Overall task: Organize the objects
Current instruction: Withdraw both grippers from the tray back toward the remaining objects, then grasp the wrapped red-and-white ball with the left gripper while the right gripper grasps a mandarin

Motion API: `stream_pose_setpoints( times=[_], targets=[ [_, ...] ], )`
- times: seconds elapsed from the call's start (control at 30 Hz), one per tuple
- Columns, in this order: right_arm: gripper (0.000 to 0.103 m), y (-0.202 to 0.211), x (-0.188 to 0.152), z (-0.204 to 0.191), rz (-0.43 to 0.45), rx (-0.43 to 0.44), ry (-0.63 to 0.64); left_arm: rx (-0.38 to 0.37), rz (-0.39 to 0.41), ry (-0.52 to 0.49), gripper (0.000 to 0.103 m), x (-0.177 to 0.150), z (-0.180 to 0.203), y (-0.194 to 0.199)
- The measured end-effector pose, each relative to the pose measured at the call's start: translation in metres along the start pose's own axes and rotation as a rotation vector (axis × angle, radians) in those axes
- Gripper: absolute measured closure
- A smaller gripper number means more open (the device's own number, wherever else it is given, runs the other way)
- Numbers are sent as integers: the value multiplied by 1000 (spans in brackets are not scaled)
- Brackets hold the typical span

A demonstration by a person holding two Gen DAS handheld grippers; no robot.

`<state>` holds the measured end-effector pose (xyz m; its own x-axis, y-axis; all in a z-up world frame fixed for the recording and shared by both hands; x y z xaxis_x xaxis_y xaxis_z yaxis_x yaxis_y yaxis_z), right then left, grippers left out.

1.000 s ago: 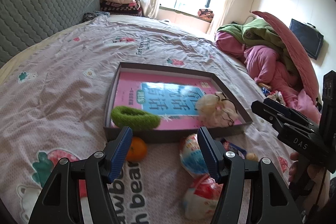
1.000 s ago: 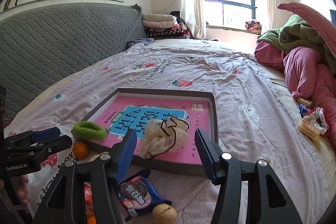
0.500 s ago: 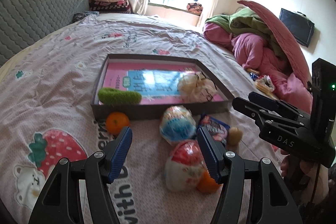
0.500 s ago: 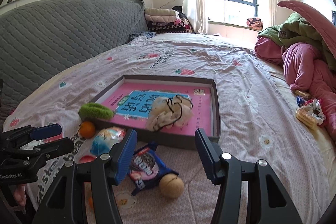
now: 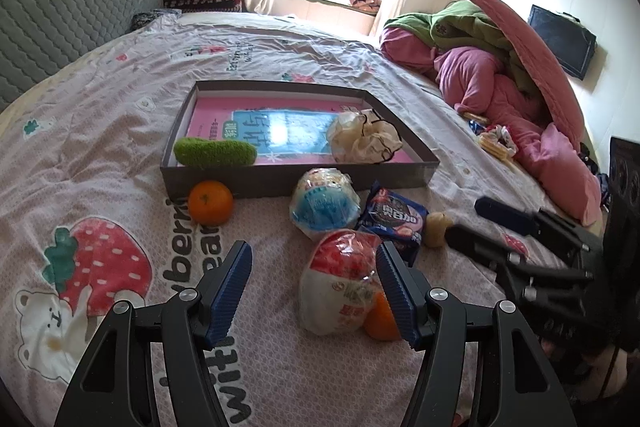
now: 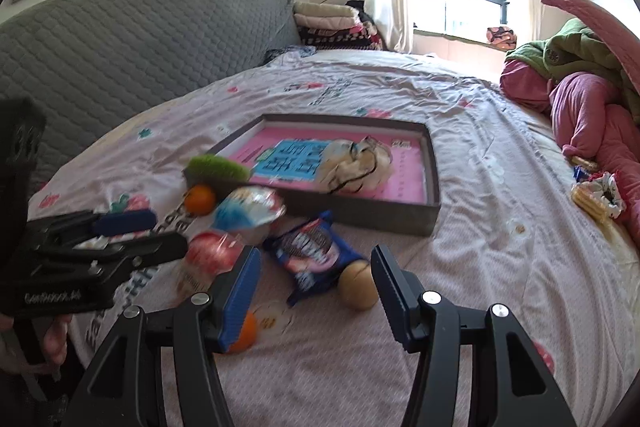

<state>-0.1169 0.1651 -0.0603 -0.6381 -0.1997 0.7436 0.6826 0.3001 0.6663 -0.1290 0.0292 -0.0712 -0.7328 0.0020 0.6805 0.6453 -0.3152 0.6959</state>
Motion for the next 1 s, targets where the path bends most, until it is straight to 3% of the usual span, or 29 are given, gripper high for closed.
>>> stream_pose_setpoints(
  times=[0.3, 1.0],
  targets=[
    [46, 0, -31, -16, -72, 31, 19, -10, -24, 0, 37, -7, 4, -3],
    [46, -13, -47, -46, -131, 98, 75, -35, -72, -1, 37, -20, 11, -17]
  ],
)
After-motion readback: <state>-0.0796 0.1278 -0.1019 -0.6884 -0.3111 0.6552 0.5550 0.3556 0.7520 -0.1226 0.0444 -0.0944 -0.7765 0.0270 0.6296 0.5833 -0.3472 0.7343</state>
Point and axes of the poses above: each gripper's, at about its wrist camera, not at the fingertips, and y roughly against the way its jaws point, z to its right, x to its top, the point moved 9 cm from there along -y, roughly the way its jaws point, and after that the axes turned 4 degrees about -z, right-handed, at the moved point
